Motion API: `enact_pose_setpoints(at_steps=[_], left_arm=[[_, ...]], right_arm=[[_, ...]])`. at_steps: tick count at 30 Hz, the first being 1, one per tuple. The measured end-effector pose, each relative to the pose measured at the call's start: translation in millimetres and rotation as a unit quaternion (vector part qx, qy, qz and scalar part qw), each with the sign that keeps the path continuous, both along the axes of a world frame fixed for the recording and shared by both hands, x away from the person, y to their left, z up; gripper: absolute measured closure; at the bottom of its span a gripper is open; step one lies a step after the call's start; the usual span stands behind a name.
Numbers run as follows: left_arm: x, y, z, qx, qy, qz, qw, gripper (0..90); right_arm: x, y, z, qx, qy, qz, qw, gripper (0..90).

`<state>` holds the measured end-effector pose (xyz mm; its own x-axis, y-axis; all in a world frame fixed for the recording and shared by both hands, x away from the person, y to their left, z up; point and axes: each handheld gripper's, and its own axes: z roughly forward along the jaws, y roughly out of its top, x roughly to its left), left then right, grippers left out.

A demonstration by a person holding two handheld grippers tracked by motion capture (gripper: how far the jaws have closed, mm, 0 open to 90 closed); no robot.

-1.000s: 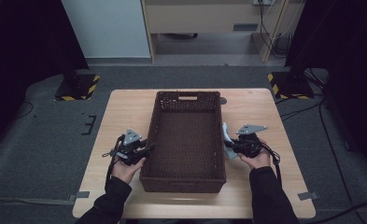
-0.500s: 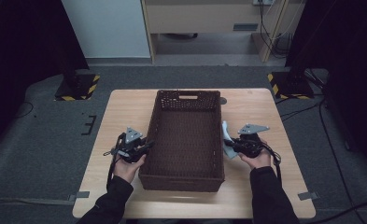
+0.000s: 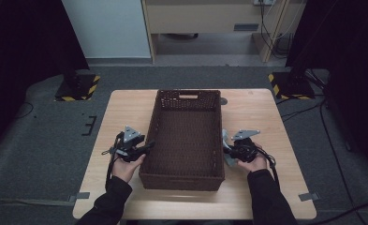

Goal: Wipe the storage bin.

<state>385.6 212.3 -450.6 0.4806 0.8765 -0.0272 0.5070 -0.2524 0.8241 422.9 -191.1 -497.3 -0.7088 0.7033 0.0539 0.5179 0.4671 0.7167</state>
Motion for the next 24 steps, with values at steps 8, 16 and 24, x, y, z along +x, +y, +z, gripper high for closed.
enact_pose_setpoints(at_steps=[8,16,24], left_arm=[[-13.7,5.4,2.9,-0.004,-0.001,-0.033,0.9995,50.5],[-16.2,2.8,-2.3,-0.013,0.012,-0.037,0.9992,56.5],[-19.2,-1.6,-0.8,-0.002,0.014,-0.027,0.9995,66.6]], right_arm=[[-7.7,-3.5,13.9,0.026,-0.020,0.002,0.9995,83.8],[-29.9,-13.1,39.9,0.068,-0.065,0.011,0.9955,83.9],[-28.2,-8.9,10.8,0.030,-0.017,0.003,0.9994,83.8]])
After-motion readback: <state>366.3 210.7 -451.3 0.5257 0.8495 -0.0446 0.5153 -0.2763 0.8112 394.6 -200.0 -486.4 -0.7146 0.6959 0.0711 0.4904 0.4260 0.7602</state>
